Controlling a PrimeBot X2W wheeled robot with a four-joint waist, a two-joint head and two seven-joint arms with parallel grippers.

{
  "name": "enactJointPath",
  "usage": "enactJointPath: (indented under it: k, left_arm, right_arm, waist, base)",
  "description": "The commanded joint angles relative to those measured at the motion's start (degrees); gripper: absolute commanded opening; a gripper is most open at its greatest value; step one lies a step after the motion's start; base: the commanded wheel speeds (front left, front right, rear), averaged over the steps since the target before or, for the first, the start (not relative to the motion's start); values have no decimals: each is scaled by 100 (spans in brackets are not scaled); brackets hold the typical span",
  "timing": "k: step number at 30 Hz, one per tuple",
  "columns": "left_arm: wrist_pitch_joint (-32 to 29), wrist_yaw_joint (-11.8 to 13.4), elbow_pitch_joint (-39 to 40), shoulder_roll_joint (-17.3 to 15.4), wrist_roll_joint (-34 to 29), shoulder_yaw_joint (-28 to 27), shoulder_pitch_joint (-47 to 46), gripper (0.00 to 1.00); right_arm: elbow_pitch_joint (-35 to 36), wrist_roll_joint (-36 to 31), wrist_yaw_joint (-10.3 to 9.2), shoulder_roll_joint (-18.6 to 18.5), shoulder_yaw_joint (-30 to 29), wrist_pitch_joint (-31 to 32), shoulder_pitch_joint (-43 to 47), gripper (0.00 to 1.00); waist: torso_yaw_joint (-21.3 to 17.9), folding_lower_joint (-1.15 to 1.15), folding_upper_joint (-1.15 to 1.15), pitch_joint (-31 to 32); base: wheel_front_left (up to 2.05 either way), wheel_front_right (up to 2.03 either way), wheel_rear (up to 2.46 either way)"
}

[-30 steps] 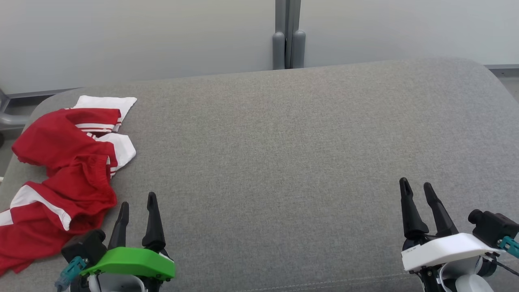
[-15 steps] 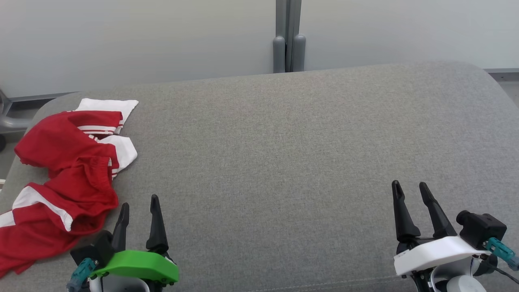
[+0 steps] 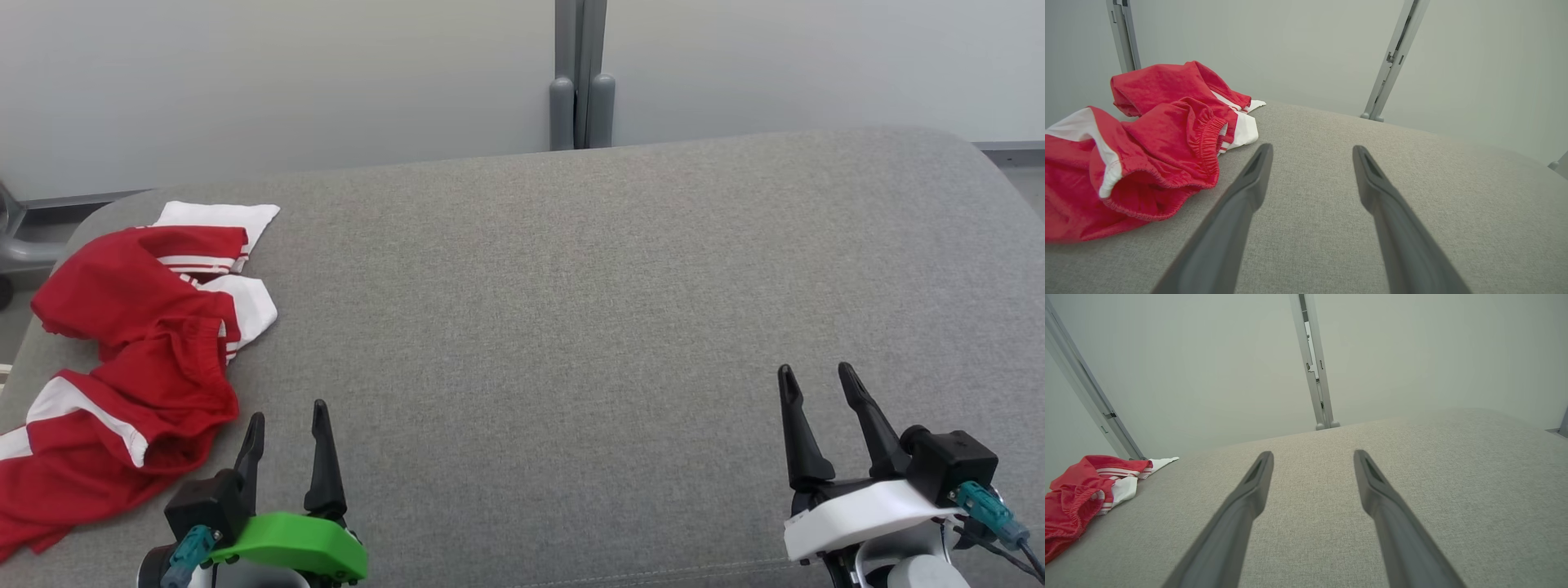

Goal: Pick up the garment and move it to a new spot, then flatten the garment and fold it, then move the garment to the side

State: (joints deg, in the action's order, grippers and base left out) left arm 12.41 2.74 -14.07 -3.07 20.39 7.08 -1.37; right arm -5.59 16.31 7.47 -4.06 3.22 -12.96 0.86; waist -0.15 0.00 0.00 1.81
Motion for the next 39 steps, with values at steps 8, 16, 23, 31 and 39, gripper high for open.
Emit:
enactJointPath:
  k: [8,16,23,31,39]
  left_arm:
    - [111,63,-126,-15,-331,0,61,100]
    - [193,87,-270,-12,-519,-11,38,100]
    - [247,139,-333,-14,-718,5,39,100]
    - [284,156,-344,-15,-831,35,61,100]
    - [281,169,-358,-40,-809,61,47,100]
  right_arm:
    - [-27,-538,3,47,10,-96,-90,100]
    - [-80,-902,4,74,-11,-154,-100,100]
    - [-122,-1205,3,103,-28,-198,-114,100]
    - [-171,-1346,3,121,-63,-224,-103,100]
    - [-207,-1309,3,120,-85,-224,-93,100]
  waist:
    - [-7,0,0,18]
    - [-9,0,0,39]
    - [-15,0,0,55]
    - [-18,0,0,63]
    - [-11,0,0,64]
  base:
    - [0,0,0]
    - [0,0,0]
    - [0,0,0]
    - [0,0,0]
    - [0,0,0]
